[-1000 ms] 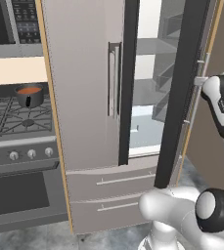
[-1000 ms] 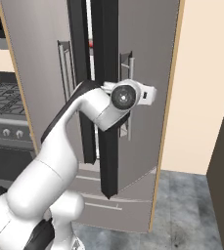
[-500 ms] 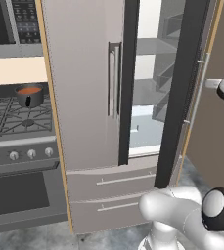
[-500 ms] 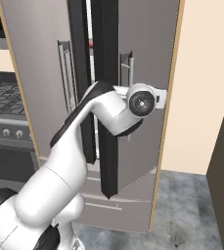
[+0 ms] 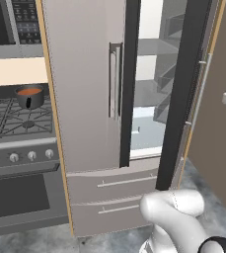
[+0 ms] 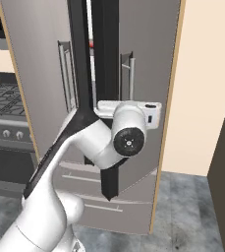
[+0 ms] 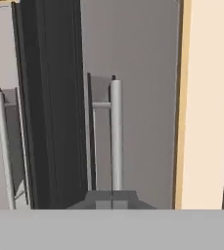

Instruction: Retrieve the steak from the fridge and place it on the saucepan with marinade on the stove.

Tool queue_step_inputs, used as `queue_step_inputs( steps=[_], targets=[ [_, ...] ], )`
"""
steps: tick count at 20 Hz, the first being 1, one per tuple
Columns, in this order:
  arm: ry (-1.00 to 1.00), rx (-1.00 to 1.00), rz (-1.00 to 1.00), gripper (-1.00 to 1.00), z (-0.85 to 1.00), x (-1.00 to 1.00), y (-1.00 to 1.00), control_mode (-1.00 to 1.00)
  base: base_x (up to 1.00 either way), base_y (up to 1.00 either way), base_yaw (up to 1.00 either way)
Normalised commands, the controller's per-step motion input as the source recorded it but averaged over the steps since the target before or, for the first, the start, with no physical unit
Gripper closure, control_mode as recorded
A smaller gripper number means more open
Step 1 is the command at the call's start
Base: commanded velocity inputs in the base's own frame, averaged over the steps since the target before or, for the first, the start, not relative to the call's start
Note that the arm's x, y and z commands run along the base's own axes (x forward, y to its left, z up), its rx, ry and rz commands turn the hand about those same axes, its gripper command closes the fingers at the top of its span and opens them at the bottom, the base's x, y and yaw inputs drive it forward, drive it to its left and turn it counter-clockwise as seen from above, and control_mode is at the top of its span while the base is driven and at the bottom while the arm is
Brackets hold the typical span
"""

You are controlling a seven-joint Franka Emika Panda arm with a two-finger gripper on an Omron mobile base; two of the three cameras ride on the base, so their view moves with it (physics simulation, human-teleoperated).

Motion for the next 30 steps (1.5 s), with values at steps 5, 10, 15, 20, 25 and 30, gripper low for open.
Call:
queue_step_inputs(
  steps=[5, 10, 15, 20, 25, 30],
  targets=[
    [-0.01, -0.2, -0.07, -1.0, 0.0, -0.42, 1.0, -1.0, 0.0, 0.0, 0.0],
    [0.14, -0.27, -0.07, -1.0, 0.14, -0.16, 0.91, -1.0, 0.0, 0.0, 0.0],
    [0.15, -0.3, -0.03, -1.0, 0.21, -0.07, 0.74, -1.0, 0.0, 0.0, 0.0],
    [0.17, -0.37, 0.0, -1.0, 0.04, 0.0, 0.63, -1.0, 0.0, 0.0, 0.0],
    [0.23, -0.47, -0.02, -1.0, -0.04, 0.0, 0.58, -1.0, 0.0, 0.0, 0.0],
    [0.22, -0.5, -0.05, -1.0, -0.1, 0.12, 0.46, -1.0, 0.0, 0.0, 0.0]
  ],
)
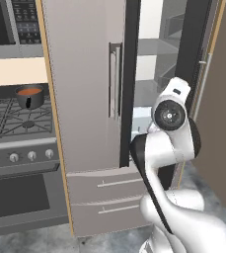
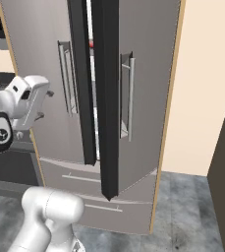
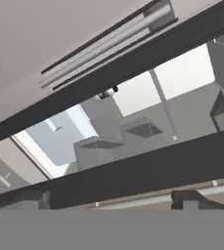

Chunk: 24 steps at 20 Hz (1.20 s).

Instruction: Retrieve the steak from the fridge and place it on the saucepan with marinade on the stove.

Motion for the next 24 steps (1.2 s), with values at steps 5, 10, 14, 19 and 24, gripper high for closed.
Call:
queue_step_inputs(
  steps=[5, 10, 14, 19, 24],
  targets=[
    [0.01, -0.24, -0.08, -1.0, -0.2, 0.22, 0.11, -1.0, 0.0, 0.0, 0.0],
    [0.0, -0.03, -0.09, -1.0, -0.16, 0.38, -0.01, -1.0, 0.0, 0.0, 0.0],
    [0.0, -0.02, -0.09, -1.0, -0.16, 0.61, -0.1, -1.0, 0.0, 0.0, 0.0],
    [0.0, 0.0, -0.05, -1.0, -0.12, 0.65, -0.13, -1.0, 0.0, 0.0, 0.0],
    [0.0, 0.0, -0.02, -1.0, -0.14, 0.67, -0.13, -1.0, 0.0, 0.0, 0.0]
  ],
)
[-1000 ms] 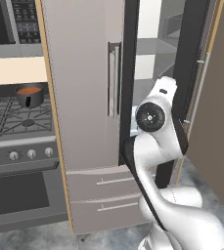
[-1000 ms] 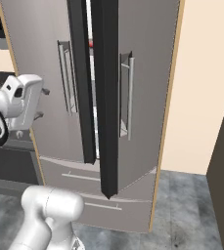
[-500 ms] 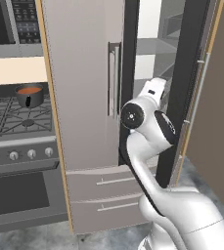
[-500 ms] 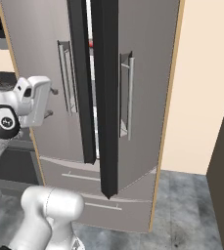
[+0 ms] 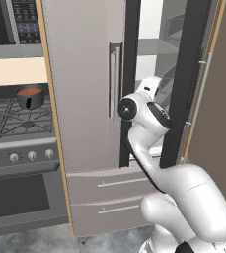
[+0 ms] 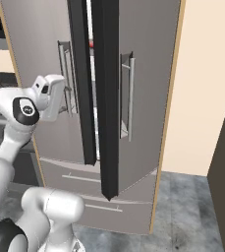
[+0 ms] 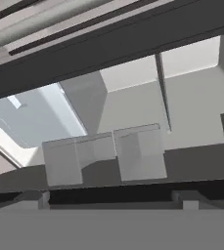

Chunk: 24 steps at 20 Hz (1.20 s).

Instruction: Retrieve the steak from the fridge and place it on the saucepan with marinade on the stove.

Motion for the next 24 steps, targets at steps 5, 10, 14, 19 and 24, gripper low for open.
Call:
queue_step_inputs(
  steps=[5, 10, 14, 19, 24],
  targets=[
    [0.0, 0.0, 0.0, -1.0, -0.03, 0.77, -0.07, -1.0, 0.0, 0.0, 0.0],
    [0.01, 0.0, 0.0, -1.0, 0.0, 0.76, -0.09, -1.0, 0.0, 0.0, 0.0],
    [0.03, 0.0, -0.02, -1.0, 0.0, 0.68, -0.14, -1.0, 0.0, 0.0, 0.0],
    [0.0, -0.01, -0.06, -1.0, 0.0, 0.51, -0.16, -1.0, 0.0, 0.0, 0.0],
    [0.0, -0.01, -0.05, -1.0, 0.0, 0.55, -0.12, -1.0, 0.0, 0.0, 0.0]
  ],
)
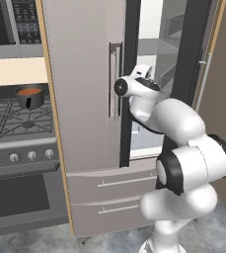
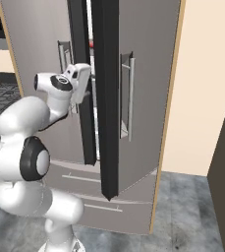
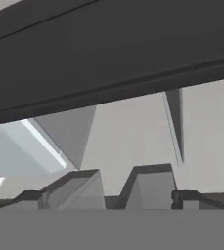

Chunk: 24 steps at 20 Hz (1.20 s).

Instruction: Retrieve the steak from the fridge and place it on the saucepan with marinade on the stove.

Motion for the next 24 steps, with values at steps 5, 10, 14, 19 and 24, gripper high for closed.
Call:
queue_step_inputs(
  steps=[5, 10, 14, 19, 24],
  targets=[
    [0.0, -0.01, -0.04, -1.0, 0.0, 0.56, -0.15, -1.0, 0.0, 0.0, 0.0],
    [0.0, 0.0, -0.02, -1.0, -0.05, 0.59, -0.18, -1.0, 0.0, 0.0, 0.0],
    [0.0, 0.0, -0.03, -1.0, -0.12, 0.52, -0.18, -1.0, 0.0, 0.0, 0.0],
    [0.0, 0.0, -0.03, -1.0, -0.14, 0.48, -0.14, -1.0, 0.0, 0.0, 0.0],
    [0.0, -0.01, -0.08, -1.0, -0.06, 0.24, -0.18, -1.0, 0.0, 0.0, 0.0]
  ],
)
